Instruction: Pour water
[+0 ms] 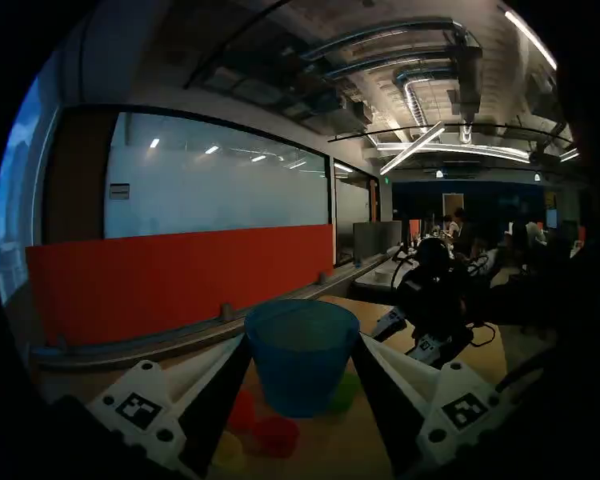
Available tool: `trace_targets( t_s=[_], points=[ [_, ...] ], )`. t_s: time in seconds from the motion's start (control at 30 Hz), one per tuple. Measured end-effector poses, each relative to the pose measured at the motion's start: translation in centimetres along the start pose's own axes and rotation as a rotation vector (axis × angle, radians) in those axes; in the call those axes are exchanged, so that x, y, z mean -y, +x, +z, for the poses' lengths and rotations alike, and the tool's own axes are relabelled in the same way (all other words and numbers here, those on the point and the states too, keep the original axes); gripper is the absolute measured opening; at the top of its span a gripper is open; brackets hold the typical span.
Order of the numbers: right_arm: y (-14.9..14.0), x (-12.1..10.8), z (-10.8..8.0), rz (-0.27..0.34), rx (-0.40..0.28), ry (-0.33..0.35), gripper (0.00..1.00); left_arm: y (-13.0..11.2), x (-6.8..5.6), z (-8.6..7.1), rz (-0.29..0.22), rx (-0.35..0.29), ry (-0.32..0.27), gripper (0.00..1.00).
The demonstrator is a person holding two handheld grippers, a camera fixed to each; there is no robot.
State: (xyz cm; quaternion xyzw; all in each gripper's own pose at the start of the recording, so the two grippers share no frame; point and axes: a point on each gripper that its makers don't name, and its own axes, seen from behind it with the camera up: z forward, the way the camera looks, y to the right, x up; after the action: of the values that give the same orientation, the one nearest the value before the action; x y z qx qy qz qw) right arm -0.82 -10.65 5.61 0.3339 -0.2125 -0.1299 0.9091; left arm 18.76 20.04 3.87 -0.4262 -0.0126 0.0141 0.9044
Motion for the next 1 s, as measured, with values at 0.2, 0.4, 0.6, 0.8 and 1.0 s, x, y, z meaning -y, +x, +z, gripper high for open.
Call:
trace_targets(
  t_s=[0.2,0.4,0.6,0.8,1.0],
  points=[
    [-1.9,-0.1,1.1,0.006,0.032,-0.001,1.00,-0.2,0.4,-0.4,0.001,0.002,0.012,0.85],
    [-3.2,-0.4,1.7,0.004,0.056,-0.012,0.99,-0.5,0.6,-0.5,-0.004,0.006,0.011,0.86],
    [-3.9,-0.6,2.1,0.008,0.067,-0.016,0.99,-0.7,0.7,-0.5,-0.004,0.010,0.012,0.85],
    [-4.7,-0.9,3.1,0.022,0.077,-0.013,0.99,-1.1,0.9,-0.5,-0.006,0.018,0.013,0.85],
    [-5.1,-1.3,4.6,0.033,0.082,-0.009,1.00,-1.2,1.2,-0.6,-0.006,0.021,0.018,0.86]
  ],
)
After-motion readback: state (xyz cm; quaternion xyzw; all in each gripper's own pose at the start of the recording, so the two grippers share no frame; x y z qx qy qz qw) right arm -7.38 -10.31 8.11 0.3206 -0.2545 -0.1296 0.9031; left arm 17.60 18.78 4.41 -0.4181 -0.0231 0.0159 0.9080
